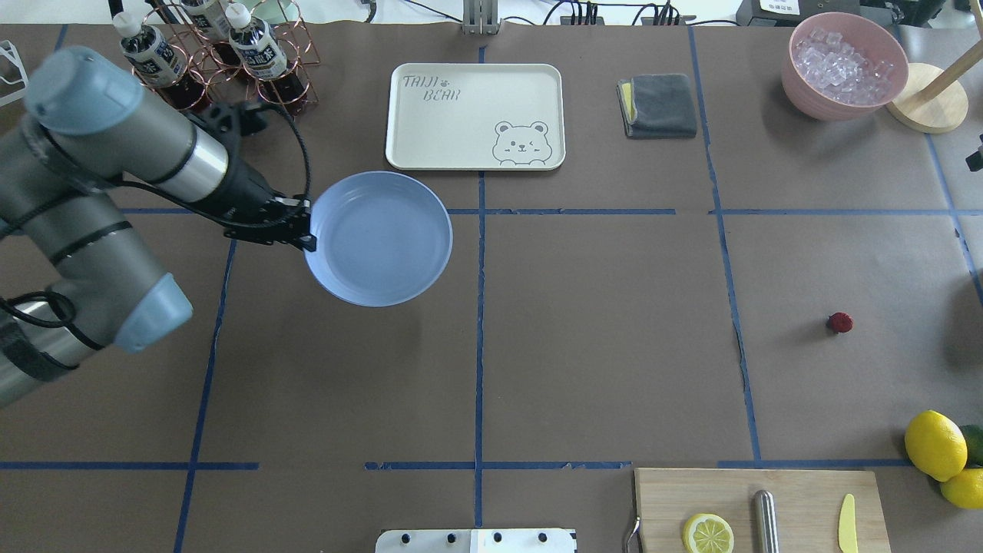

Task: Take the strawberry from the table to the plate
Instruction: 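Grip the plate rim with the left gripper and slide it toward the table center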

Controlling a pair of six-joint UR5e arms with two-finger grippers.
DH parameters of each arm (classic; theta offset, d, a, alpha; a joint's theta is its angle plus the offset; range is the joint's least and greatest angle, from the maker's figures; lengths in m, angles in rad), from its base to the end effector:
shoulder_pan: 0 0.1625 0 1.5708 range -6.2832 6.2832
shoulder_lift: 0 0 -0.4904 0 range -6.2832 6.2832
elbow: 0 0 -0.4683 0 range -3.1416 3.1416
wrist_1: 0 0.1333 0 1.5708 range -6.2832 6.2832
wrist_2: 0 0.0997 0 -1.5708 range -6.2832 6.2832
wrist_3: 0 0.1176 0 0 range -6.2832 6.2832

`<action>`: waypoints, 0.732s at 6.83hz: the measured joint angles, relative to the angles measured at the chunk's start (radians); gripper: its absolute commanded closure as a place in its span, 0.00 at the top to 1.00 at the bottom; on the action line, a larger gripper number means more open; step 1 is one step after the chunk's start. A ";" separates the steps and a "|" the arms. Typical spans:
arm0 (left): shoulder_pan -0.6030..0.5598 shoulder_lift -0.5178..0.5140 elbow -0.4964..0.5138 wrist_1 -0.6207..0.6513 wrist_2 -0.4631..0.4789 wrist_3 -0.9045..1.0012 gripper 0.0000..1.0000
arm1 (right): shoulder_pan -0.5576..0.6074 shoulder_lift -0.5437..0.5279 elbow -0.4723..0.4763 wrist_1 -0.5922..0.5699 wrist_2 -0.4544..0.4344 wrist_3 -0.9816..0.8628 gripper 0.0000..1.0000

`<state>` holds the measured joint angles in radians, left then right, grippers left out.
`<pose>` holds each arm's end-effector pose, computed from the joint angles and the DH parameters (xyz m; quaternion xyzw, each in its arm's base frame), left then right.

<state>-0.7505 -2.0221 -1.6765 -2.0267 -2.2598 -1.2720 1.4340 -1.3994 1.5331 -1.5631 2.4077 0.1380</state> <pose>0.5021 -0.5483 0.3197 -0.0269 0.5431 -0.0247 0.8389 -0.0441 -0.6577 0.6472 0.0084 -0.4103 -0.0282 0.9115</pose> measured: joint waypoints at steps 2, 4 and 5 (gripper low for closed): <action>0.123 -0.076 0.083 -0.065 0.099 -0.092 0.00 | -0.001 -0.001 0.000 0.000 0.001 0.000 1.00; 0.177 -0.099 0.153 -0.146 0.120 -0.117 0.00 | -0.001 -0.002 0.003 0.000 0.001 0.000 1.00; 0.191 -0.102 0.162 -0.159 0.123 -0.121 0.00 | -0.001 -0.003 0.004 0.000 0.001 0.000 1.00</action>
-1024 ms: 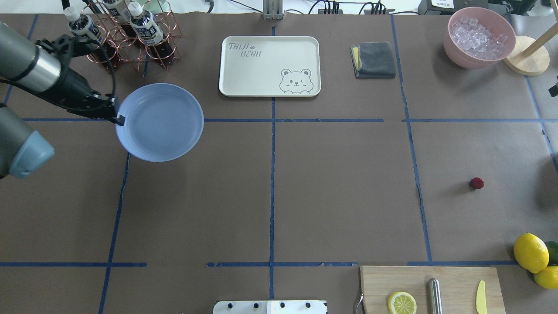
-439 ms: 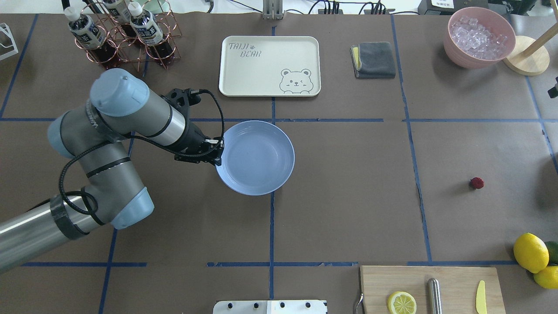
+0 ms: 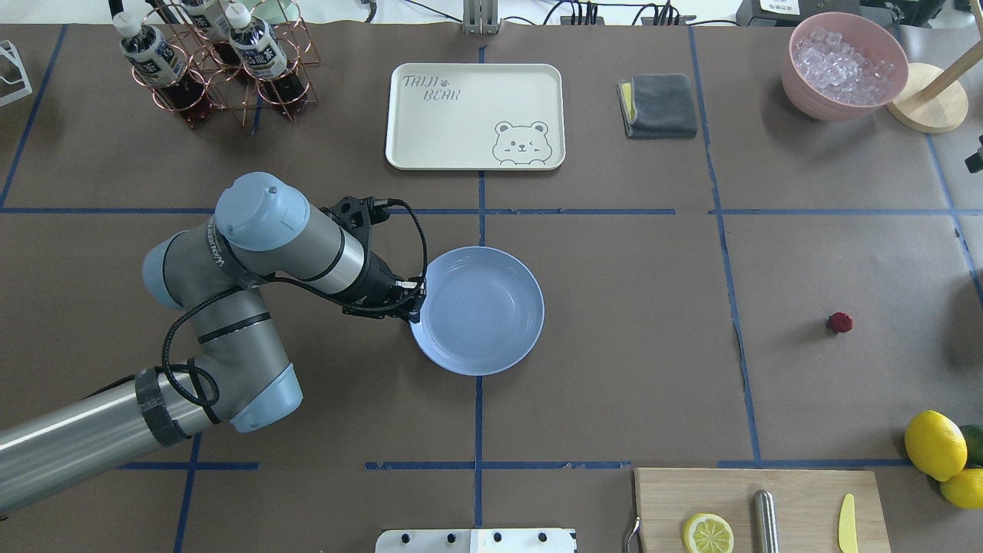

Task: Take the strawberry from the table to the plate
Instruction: 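Grip the plate rim with the left gripper and slide it toward the table center, then release the plate and lift the left gripper away while the right arm reaches in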

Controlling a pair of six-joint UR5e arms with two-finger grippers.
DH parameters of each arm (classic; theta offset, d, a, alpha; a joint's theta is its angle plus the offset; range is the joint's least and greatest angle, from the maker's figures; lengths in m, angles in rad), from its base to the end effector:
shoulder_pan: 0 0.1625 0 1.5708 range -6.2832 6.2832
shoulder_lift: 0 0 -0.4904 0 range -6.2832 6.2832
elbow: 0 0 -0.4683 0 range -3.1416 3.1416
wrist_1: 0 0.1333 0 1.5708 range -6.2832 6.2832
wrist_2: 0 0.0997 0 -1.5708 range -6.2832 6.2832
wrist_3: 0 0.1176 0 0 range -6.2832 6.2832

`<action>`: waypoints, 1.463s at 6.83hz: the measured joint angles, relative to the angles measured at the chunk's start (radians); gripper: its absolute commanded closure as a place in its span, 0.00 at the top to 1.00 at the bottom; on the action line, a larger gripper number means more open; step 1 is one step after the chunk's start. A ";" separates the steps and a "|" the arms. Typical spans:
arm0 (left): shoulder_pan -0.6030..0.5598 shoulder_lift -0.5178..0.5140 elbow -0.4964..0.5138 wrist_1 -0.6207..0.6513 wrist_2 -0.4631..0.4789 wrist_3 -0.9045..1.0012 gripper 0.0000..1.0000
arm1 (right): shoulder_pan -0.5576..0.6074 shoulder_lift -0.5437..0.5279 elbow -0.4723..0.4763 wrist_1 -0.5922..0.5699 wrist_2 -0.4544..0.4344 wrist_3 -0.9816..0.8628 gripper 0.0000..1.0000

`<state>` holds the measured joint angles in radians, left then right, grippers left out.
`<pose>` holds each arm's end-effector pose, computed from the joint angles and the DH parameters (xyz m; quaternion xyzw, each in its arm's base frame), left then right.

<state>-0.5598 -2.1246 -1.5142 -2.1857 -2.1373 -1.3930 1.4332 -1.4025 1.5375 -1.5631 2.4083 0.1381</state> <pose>0.6428 -0.4857 0.3108 -0.0387 0.5583 -0.0100 0.8287 -0.0445 -0.6562 0.6467 0.0088 -0.4107 -0.0288 0.9113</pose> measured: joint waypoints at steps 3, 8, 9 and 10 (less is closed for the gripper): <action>0.013 -0.004 0.021 -0.036 0.030 -0.003 0.50 | -0.003 -0.001 -0.001 0.000 0.001 0.000 1.00; -0.038 0.015 -0.009 -0.112 0.037 0.001 0.77 | -0.093 -0.010 0.058 0.013 0.041 0.095 1.00; -0.069 0.031 -0.041 -0.113 0.036 0.002 0.77 | -0.153 -0.032 0.085 0.089 0.052 0.220 1.00; -0.092 0.045 -0.065 -0.114 0.035 0.001 0.77 | -0.222 -0.071 0.101 0.247 0.044 0.400 1.00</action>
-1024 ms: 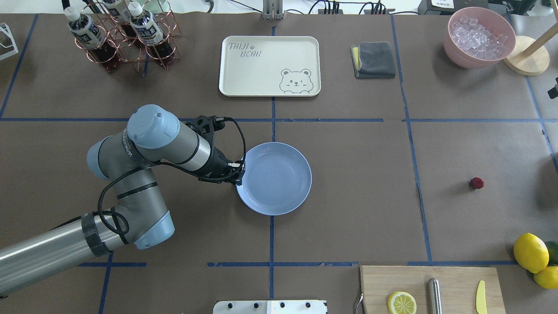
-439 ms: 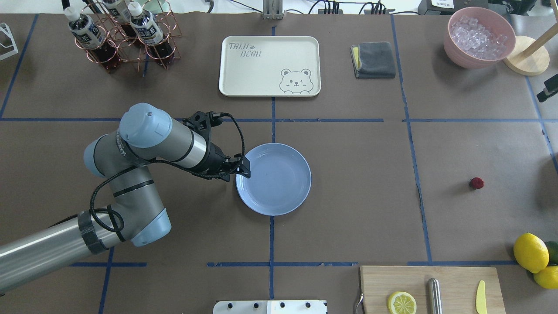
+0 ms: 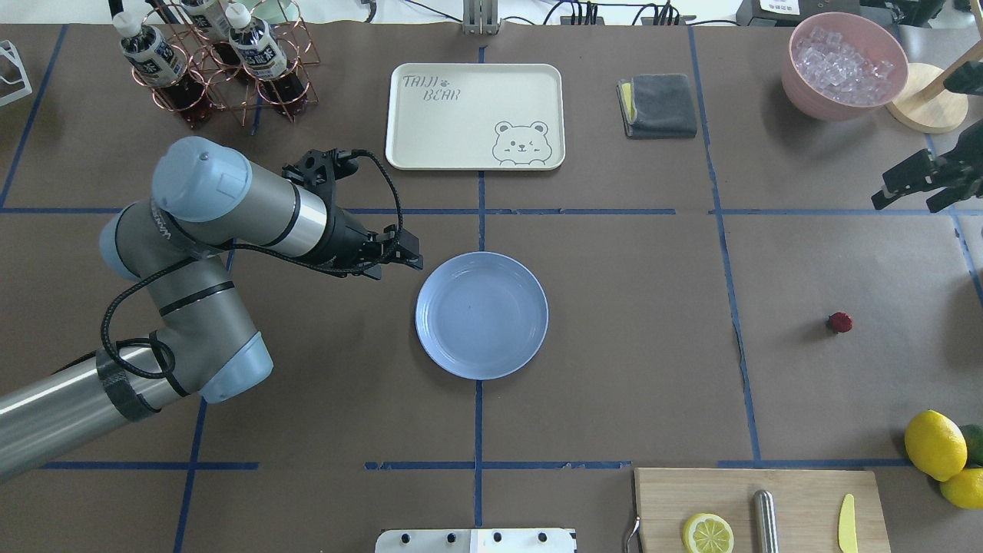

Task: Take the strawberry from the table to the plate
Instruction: 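Release the plate and lift the left gripper away while the right arm reaches in, then lower the right gripper over the red strawberry and close on it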

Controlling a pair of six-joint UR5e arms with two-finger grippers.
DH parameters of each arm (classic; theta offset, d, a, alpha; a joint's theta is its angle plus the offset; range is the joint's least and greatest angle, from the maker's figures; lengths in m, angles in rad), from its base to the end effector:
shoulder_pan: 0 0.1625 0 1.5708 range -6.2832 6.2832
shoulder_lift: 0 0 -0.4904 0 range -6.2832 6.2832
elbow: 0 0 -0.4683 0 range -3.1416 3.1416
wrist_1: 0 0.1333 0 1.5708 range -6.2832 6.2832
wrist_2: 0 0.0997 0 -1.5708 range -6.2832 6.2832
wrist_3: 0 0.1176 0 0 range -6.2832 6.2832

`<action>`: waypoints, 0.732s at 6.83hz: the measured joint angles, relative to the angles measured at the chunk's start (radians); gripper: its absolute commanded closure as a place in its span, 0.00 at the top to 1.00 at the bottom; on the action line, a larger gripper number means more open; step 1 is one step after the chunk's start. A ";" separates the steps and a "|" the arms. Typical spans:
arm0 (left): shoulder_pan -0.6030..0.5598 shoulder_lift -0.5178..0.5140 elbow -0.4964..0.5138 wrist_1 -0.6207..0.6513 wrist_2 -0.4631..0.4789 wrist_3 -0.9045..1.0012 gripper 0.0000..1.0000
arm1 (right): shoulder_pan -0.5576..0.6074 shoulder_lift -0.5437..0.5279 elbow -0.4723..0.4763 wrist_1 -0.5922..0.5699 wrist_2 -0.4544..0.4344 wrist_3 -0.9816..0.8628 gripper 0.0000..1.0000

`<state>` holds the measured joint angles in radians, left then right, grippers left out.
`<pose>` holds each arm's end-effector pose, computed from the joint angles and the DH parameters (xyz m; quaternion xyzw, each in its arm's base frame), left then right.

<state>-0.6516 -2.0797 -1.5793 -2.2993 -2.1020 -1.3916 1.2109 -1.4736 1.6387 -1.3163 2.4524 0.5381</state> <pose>0.5706 -0.5279 0.2970 0.0321 0.6011 -0.0345 0.7978 -0.1824 -0.6056 0.6013 -0.0115 -0.4577 -0.0098 0.8890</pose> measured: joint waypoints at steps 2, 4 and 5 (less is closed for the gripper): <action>-0.013 0.007 -0.020 0.000 0.001 -0.001 0.77 | -0.193 -0.099 0.014 0.393 -0.156 0.441 1.00; -0.014 0.008 -0.033 0.000 0.003 -0.013 0.77 | -0.287 -0.132 0.014 0.481 -0.273 0.560 1.00; -0.014 0.008 -0.040 0.000 0.003 -0.024 0.79 | -0.299 -0.148 0.016 0.488 -0.287 0.571 0.99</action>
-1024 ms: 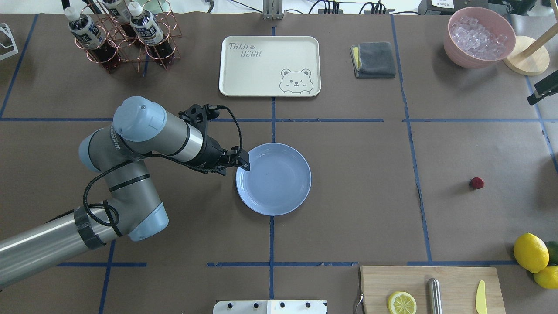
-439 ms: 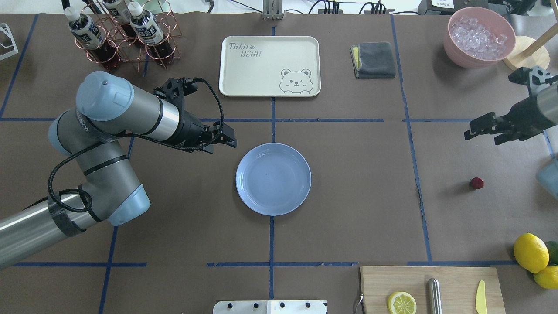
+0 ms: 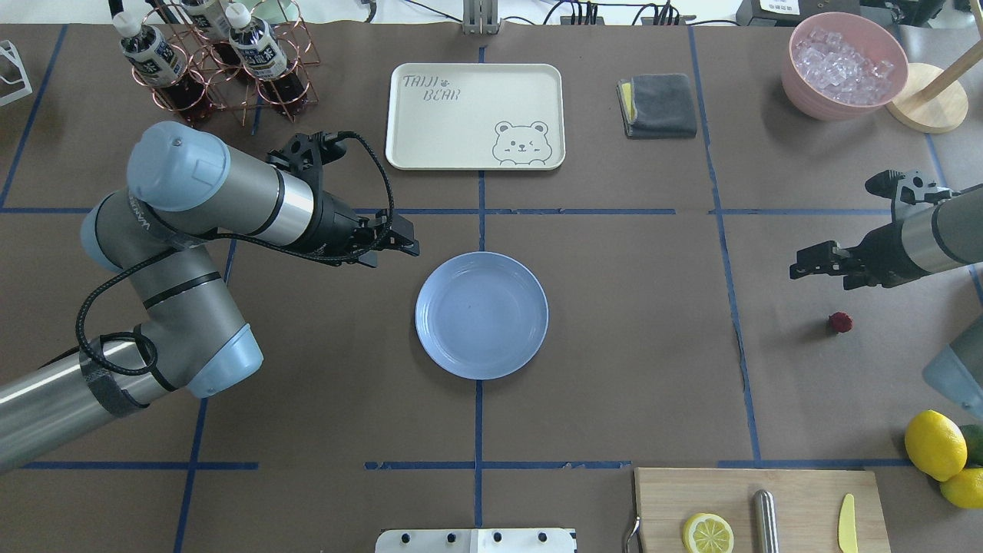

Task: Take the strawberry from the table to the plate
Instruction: 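Lower the right gripper over the red strawberry and close on it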

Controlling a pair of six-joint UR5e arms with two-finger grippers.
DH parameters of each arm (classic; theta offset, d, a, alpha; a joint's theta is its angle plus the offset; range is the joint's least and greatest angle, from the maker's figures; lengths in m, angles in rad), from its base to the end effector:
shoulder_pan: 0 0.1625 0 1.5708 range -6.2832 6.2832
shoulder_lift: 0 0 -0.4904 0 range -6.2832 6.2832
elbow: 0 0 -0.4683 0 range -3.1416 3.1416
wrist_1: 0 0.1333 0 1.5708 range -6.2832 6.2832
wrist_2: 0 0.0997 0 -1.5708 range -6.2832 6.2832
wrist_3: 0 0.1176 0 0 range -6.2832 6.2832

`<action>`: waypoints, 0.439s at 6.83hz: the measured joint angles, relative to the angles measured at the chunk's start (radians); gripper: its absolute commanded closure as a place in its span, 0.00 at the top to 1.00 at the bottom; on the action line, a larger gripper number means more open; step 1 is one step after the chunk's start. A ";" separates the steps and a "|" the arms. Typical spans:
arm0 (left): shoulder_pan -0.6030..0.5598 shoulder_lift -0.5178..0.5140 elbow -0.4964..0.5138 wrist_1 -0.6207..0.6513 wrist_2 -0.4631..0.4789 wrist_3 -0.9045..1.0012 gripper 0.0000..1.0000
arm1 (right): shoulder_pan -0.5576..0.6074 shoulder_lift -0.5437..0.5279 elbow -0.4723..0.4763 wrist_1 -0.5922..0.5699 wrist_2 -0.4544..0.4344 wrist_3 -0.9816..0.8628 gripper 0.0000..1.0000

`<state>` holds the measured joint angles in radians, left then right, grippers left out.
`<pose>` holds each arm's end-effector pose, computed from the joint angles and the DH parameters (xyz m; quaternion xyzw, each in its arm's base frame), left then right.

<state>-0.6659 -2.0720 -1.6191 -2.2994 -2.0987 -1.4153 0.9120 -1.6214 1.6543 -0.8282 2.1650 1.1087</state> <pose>0.5527 -0.5284 0.2819 0.0379 0.6115 -0.0450 0.7890 -0.3033 -0.5020 0.6367 0.0198 -0.4514 0.0895 0.8876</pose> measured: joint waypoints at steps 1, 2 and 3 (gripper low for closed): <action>0.000 0.001 -0.003 0.000 0.000 -0.004 0.79 | -0.002 -0.018 0.002 0.001 0.001 0.003 0.95; 0.000 0.001 -0.004 0.000 0.000 -0.006 0.79 | -0.007 -0.030 0.005 -0.005 0.012 0.003 0.95; 0.000 0.002 -0.006 0.000 0.000 -0.006 0.80 | -0.027 -0.038 0.013 -0.027 0.017 0.003 0.95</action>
<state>-0.6660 -2.0700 -1.6250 -2.2994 -2.0985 -1.4218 0.8849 -1.6598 1.6669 -0.8549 2.1825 1.1118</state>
